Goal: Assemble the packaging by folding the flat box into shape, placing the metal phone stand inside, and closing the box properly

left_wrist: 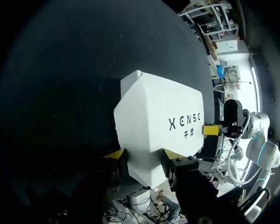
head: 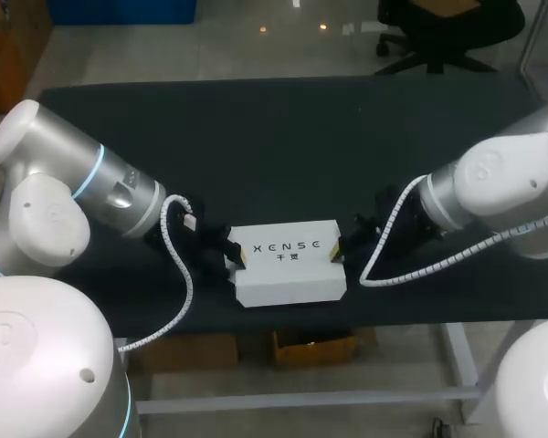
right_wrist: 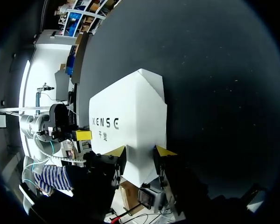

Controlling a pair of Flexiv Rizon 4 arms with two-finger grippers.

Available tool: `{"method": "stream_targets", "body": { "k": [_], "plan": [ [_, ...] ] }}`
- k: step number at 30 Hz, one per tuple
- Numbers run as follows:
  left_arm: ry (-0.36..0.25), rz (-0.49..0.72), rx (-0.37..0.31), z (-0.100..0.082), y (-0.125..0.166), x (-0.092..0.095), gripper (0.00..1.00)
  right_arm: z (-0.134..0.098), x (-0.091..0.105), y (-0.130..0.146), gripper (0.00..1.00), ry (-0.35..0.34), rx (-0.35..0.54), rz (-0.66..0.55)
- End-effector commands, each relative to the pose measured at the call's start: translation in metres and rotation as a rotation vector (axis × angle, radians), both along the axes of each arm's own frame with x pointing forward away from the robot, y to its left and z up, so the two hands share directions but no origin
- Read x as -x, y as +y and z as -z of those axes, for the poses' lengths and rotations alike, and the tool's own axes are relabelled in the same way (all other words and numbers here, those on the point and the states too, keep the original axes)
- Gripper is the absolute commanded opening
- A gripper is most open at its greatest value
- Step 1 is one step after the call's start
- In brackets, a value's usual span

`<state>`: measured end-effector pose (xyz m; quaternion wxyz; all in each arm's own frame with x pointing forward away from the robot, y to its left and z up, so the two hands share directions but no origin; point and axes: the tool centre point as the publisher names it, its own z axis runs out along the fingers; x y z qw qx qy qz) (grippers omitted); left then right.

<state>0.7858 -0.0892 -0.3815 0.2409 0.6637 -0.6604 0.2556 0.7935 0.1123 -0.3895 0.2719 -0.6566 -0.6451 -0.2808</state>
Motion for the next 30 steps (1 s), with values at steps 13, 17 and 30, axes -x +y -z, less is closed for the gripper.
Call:
{"method": "stream_targets", "body": {
  "k": [13,17,30],
  "plan": [
    [0.000,-0.006,0.020,0.0031,-0.0029,-0.0015,0.49,0.0051,0.0004,0.0034,0.36,0.004,-0.012,0.009],
    [0.000,-0.006,0.020,0.0031,-0.0029,-0.0015,0.49,0.0051,0.0004,0.0034,0.35,0.004,-0.012,0.009],
    [0.000,-0.006,0.020,0.0031,-0.0029,-0.0015,0.47,0.0051,0.0004,0.0034,0.36,0.004,-0.012,0.009]
  ]
}}
